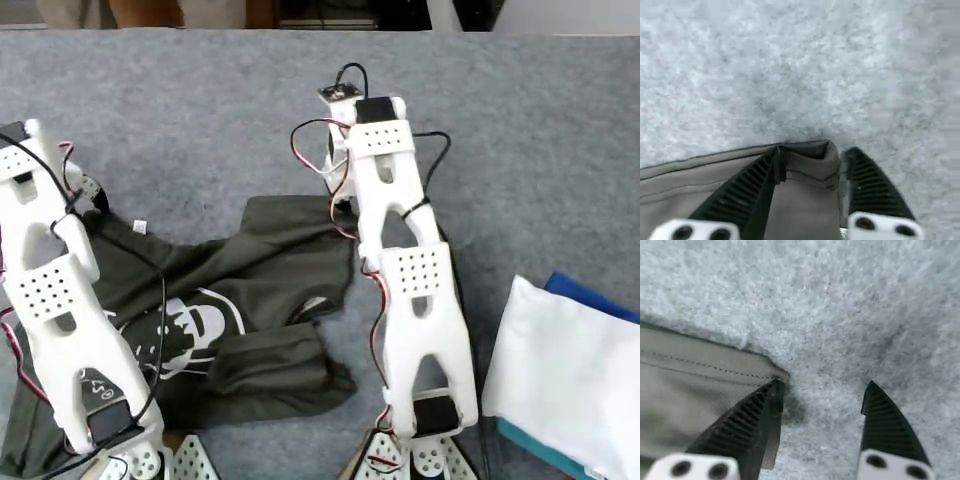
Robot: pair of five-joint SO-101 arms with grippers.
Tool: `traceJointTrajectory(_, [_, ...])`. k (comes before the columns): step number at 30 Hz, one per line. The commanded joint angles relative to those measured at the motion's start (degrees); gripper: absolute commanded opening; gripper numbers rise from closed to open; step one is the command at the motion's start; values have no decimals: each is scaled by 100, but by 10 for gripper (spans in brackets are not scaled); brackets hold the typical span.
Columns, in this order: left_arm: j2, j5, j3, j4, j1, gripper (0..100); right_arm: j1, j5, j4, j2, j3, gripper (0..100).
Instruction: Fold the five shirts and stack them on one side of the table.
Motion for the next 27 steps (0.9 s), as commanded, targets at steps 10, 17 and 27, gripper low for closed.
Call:
traceJointTrajectory(10, [242,185,-53,18,-26,19,-198,-9,176,-66,-1156,267])
traceJointTrajectory(17, [242,167,-53,26,-53,19,-813,-9,141,-13,-637,267])
traceJointTrajectory(27, [268,158,-53,26,-44,19,-453,-35,0,497,-242,267])
